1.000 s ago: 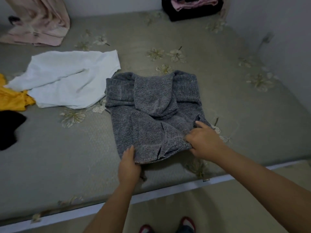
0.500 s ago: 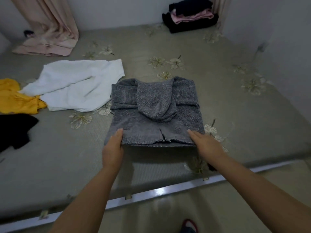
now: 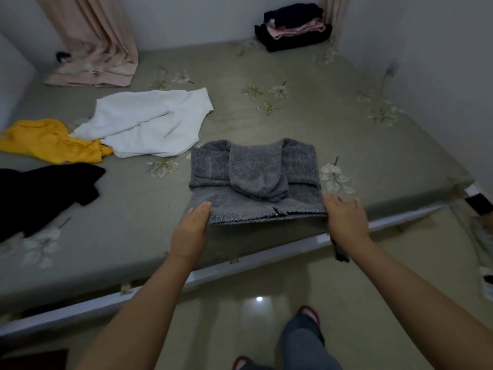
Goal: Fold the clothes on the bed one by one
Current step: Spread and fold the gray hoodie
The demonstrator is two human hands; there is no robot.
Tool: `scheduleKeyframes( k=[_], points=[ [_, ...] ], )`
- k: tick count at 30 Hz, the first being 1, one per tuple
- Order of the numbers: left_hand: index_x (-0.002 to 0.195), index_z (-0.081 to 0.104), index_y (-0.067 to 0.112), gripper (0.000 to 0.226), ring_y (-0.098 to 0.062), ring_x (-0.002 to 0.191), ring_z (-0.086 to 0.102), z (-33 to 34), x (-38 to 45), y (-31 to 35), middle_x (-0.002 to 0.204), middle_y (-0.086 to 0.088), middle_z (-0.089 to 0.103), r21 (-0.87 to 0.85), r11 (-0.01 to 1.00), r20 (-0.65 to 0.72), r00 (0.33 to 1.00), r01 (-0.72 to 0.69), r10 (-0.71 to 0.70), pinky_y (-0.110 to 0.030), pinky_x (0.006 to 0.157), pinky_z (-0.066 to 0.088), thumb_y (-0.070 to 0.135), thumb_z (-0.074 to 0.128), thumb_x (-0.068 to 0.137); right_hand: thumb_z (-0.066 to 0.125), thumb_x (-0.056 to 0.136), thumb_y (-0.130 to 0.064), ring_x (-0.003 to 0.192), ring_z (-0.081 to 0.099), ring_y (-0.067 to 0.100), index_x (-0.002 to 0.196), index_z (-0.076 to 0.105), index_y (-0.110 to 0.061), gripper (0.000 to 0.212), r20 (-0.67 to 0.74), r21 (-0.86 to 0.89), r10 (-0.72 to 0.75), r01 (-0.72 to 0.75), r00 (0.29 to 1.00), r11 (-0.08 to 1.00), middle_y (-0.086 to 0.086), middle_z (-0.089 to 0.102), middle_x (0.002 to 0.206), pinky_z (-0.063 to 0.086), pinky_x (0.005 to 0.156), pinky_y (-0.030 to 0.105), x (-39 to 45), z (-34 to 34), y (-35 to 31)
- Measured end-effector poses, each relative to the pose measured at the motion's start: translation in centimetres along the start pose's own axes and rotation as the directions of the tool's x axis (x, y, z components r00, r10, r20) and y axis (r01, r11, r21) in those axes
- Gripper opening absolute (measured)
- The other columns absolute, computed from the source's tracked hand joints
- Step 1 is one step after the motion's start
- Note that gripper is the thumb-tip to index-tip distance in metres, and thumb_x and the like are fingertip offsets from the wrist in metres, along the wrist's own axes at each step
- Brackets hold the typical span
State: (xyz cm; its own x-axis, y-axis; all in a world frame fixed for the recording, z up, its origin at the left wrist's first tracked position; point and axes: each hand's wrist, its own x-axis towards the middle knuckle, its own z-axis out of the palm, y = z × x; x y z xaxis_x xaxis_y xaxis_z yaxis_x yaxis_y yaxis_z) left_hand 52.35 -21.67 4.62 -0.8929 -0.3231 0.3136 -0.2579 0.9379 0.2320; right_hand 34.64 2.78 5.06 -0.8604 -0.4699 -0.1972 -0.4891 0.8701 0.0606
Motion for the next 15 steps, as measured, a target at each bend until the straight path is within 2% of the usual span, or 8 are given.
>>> scheduleKeyframes(
  k=[2,3,4,5,7,10,12,15],
  points=[
    [0.11,0.062,-0.01,0.059,-0.042,0.086,0.067,-0.6,0.2,-0.4,0.101,-0.028,0.066,-0.003,1.0,0.012,1.0,0.023,-0.023,-0.047,0.067,0.054,-0.029,0.067,0.054,0.036,0.093,-0.006,0.137,0.028,0.018,0.146,0.014,-0.014,0.058,-0.015,-0.006,0.015,-0.015,1.0,1.0,0.002,0.03,0.15,0.014,0.113,0.041,-0.3,-0.7,-0.3],
    [0.123,0.054,-0.002,0.057,-0.037,0.105,0.061,-0.8,0.4,-0.9,0.119,-0.023,0.06,0.01,0.997,0.092,0.993,0.073,-0.074,-0.043,0.085,0.05,-0.021,0.061,0.07,0.035,0.093,-0.006,0.137,0.028,0.018,0.146,0.015,-0.014,0.058,-0.012,-0.016,0.007,-0.007,1.0,1.0,0.001,0.031,0.15,0.014,0.113,0.041,-0.2,-1.1,-0.4],
    [0.133,0.045,0.006,0.052,-0.03,0.119,0.053,-0.4,0.5,-1.6,0.132,-0.016,0.053,0.053,0.99,0.202,0.969,0.134,-0.142,-0.036,0.095,0.043,-0.01,0.052,0.084,0.035,0.093,-0.006,0.137,0.028,0.018,0.146,0.016,-0.014,0.057,-0.007,-0.03,-0.005,0.005,1.0,1.0,0.002,0.032,0.149,0.014,0.113,0.041,0.1,-1.5,-0.3],
    [0.136,0.041,0.012,0.046,-0.026,0.121,0.049,0.0,0.7,-2.3,0.135,-0.012,0.05,0.106,0.976,0.318,0.924,0.188,-0.212,-0.032,0.095,0.039,0.001,0.045,0.091,0.036,0.093,-0.007,0.137,0.03,0.018,0.145,0.017,-0.014,0.057,-0.003,-0.047,-0.02,0.02,1.0,0.999,0.002,0.034,0.148,0.014,0.113,0.041,0.3,-1.9,-0.3],
    [0.124,0.049,0.014,0.031,-0.024,0.11,0.054,0.9,0.8,-3.1,0.124,-0.011,0.056,0.155,0.96,0.45,0.848,0.234,-0.28,-0.03,0.087,0.041,0.012,0.042,0.094,0.036,0.093,-0.008,0.132,0.038,0.018,0.145,0.02,-0.015,0.055,-0.001,-0.075,-0.056,0.056,0.998,0.996,0.003,0.04,0.145,0.017,0.112,0.041,1.3,-2.5,-0.5],
    [0.114,0.052,0.013,0.023,-0.026,0.106,0.055,2.2,1.6,-4.1,0.118,-0.012,0.059,0.164,0.945,0.49,0.808,0.283,-0.327,-0.032,0.084,0.043,0.013,0.044,0.093,0.036,0.092,-0.007,0.126,0.044,0.021,0.142,0.026,-0.016,0.053,0.035,-0.11,-0.104,0.107,0.994,0.988,0.006,0.048,0.138,0.017,0.112,0.044,3.5,-3.1,-1.0],
    [0.119,0.049,0.014,0.025,-0.027,0.111,0.052,2.7,3.5,-5.1,0.123,-0.011,0.055,0.211,0.941,0.488,0.806,0.265,-0.336,-0.034,0.086,0.042,0.014,0.042,0.094,0.035,0.092,-0.005,0.135,0.033,0.023,0.14,0.031,-0.017,0.05,0.071,-0.182,-0.122,0.133,0.99,0.974,0.006,0.045,0.14,0.007,0.113,0.051,5.6,-3.5,-1.1],
    [0.131,0.04,0.015,0.037,-0.025,0.12,0.045,3.1,8.7,-6.7,0.134,-0.008,0.046,0.29,0.947,0.457,0.849,0.14,-0.266,-0.034,0.091,0.04,0.011,0.039,0.095,0.033,0.095,-0.009,0.144,0.004,0.026,0.139,0.035,-0.02,0.046,0.091,-0.368,-0.154,0.177,0.984,0.913,0.0,0.026,0.152,-0.01,0.107,0.061,10.0,-4.2,-0.9]
  ],
)
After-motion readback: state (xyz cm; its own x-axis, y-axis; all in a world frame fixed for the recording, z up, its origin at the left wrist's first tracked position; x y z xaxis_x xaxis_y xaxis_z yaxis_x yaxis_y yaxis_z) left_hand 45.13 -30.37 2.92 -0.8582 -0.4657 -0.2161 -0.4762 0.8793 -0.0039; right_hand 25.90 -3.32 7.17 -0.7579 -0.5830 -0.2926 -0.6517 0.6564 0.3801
